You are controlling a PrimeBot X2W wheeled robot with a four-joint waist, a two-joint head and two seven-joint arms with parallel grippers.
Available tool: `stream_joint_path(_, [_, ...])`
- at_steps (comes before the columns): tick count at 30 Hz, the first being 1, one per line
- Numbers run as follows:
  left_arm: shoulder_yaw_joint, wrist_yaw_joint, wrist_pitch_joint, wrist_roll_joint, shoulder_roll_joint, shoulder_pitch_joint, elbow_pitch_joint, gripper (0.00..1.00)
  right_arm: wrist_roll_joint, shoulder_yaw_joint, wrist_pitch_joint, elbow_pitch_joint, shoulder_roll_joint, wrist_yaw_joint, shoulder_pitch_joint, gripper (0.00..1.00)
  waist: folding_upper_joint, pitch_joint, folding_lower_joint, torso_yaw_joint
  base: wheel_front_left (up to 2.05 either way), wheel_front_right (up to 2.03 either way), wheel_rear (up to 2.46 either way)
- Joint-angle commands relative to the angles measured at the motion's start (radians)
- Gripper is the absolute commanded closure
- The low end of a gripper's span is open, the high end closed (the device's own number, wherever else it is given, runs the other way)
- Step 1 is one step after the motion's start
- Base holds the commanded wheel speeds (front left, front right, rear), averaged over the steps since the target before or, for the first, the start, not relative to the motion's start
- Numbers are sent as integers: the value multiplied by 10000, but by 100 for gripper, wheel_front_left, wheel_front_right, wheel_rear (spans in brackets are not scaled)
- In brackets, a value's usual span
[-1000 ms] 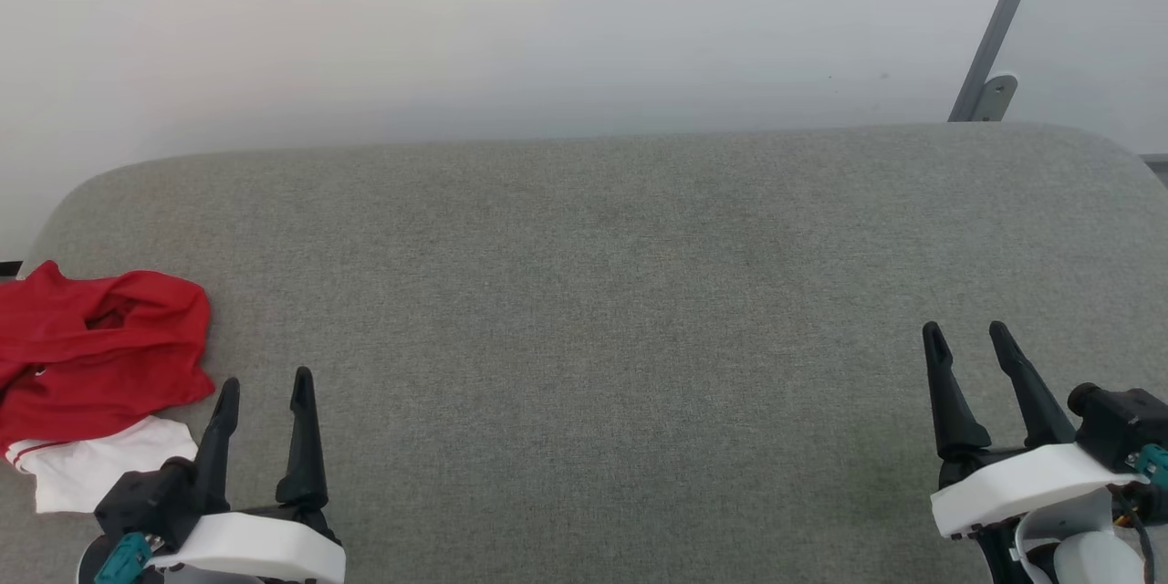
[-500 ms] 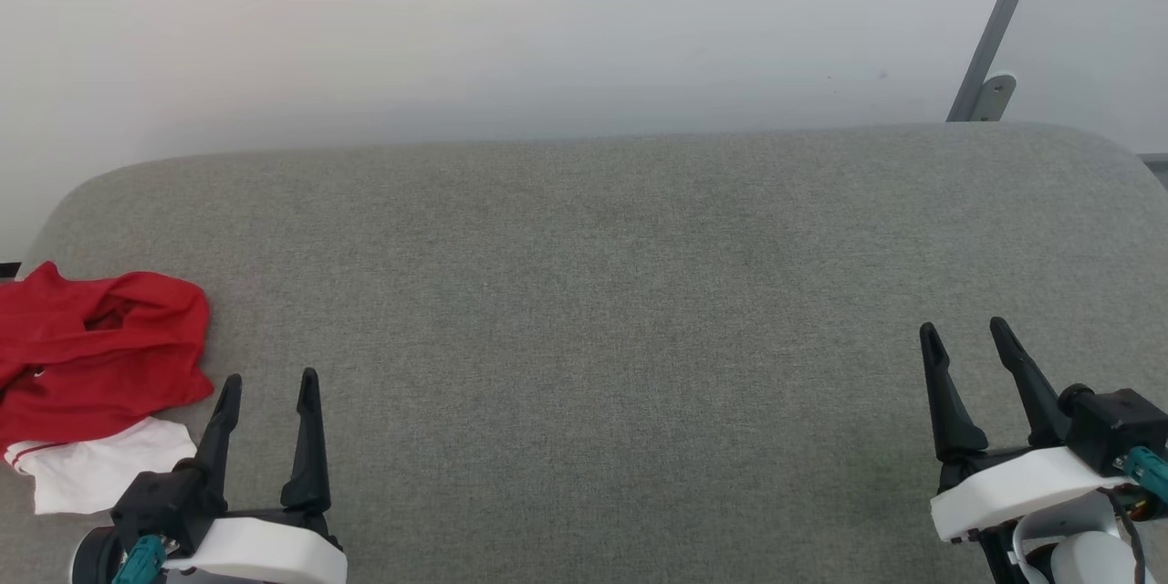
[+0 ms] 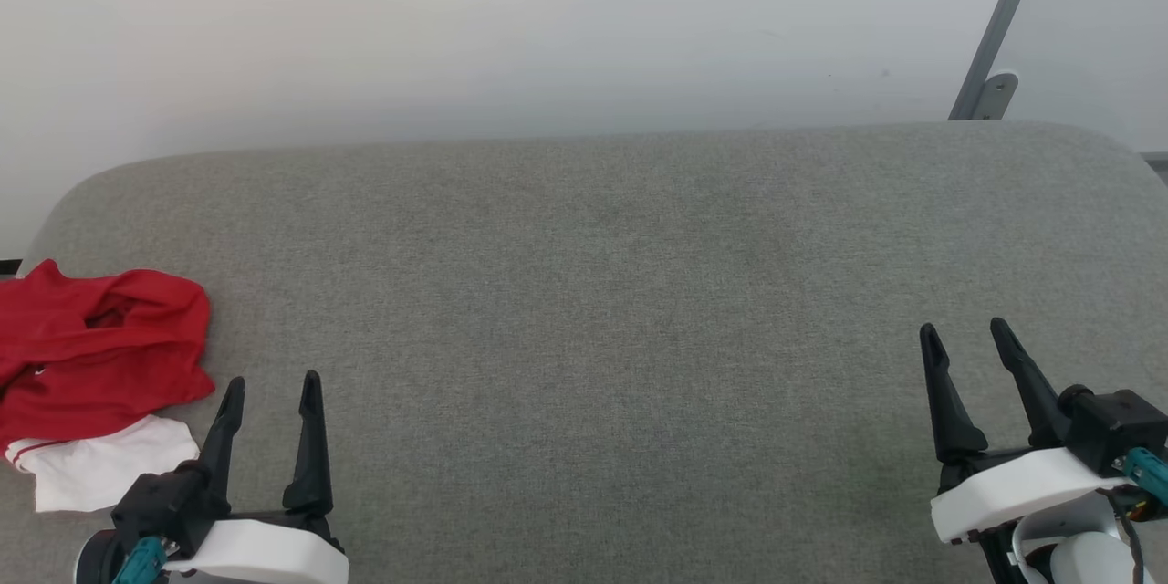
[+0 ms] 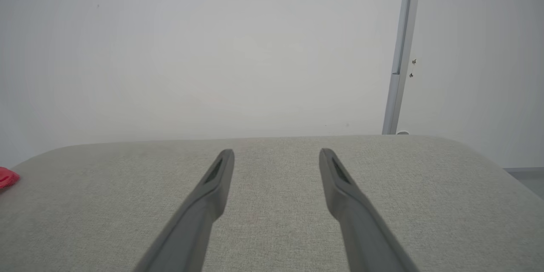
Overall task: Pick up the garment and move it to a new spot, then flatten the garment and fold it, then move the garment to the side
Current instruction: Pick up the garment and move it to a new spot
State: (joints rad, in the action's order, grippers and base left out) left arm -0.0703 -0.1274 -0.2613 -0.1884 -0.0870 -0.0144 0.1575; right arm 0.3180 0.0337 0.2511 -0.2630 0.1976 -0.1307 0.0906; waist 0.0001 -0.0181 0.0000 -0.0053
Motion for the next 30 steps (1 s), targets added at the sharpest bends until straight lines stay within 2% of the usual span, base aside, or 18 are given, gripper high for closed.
stream_joint_path(1, [-60,-22,-55,-123,17,18,66,0,-39,45,68,23,-12,0,-54,0,-1,-13,0,59,0,0,0])
stream_joint_path(7, [-337,4,-55,-234,62,125,320,0,28,446,-13,48,19,0,-39,0,-1,-104,0,513,0,0,0])
stream_joint_path(30, [-1103,271,-54,-289,88,-188,684,0,452,2101,-130,-211,131,0,413,0,-1,-598,0,3352,0,0,0])
